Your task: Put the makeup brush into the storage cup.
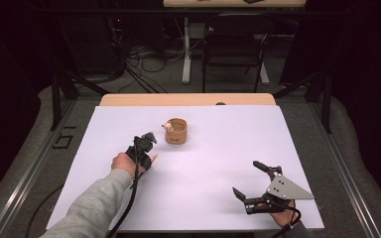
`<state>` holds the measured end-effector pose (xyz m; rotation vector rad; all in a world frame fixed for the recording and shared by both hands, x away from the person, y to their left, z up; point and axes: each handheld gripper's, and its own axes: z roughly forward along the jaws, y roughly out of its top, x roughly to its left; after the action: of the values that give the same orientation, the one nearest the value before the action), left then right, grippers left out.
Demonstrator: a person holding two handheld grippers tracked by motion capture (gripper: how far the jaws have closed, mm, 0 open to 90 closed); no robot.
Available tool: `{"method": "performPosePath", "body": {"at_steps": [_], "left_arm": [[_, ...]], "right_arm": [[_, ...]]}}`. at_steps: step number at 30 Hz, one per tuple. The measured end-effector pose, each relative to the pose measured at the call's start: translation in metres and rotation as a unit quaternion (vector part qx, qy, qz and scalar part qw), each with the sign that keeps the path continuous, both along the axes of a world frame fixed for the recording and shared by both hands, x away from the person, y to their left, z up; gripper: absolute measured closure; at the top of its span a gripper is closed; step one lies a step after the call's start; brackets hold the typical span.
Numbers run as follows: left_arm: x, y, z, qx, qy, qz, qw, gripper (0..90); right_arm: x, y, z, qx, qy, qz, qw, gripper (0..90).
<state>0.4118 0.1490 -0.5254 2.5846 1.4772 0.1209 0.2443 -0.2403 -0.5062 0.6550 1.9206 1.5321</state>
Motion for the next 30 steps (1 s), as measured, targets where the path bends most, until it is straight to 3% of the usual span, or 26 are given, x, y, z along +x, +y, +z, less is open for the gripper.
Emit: {"method": "performPosePath", "body": {"at_steps": [3, 5, 12, 19, 24, 30], "left_arm": [[-0.001, 0.004, 0.0, -0.01, -0.005, -0.004, 0.9999, 83.2], [-0.003, 0.005, 0.001, -0.013, -0.021, -0.001, 0.9997, 83.2], [-0.012, 0.011, 0.014, -0.041, -0.066, -0.008, 0.9969, 83.1], [-0.018, 0.017, 0.022, -0.06, -0.09, -0.013, 0.9941, 83.1], [-0.024, 0.015, 0.027, -0.074, -0.112, -0.025, 0.9906, 83.1], [-0.03, 0.014, 0.032, -0.089, -0.145, -0.037, 0.9848, 83.2]], "right_arm": [[0.0, 0.0, 0.0, 0.005, -0.006, -0.001, 1.0, 0.7], [0.0, 0.0, 0.0, 0.004, -0.007, -0.002, 1.0, 0.7], [0.0, 0.0, 0.0, 0.0, -0.007, -0.002, 1.0, 0.7], [-0.001, -0.001, 0.0, 0.0, -0.005, -0.002, 1.0, 0.7], [0.0, -0.001, 0.0, 0.003, -0.007, -0.003, 1.0, 0.7], [0.001, -0.001, 0.0, 0.004, -0.001, -0.004, 1.0, 0.7]]}}
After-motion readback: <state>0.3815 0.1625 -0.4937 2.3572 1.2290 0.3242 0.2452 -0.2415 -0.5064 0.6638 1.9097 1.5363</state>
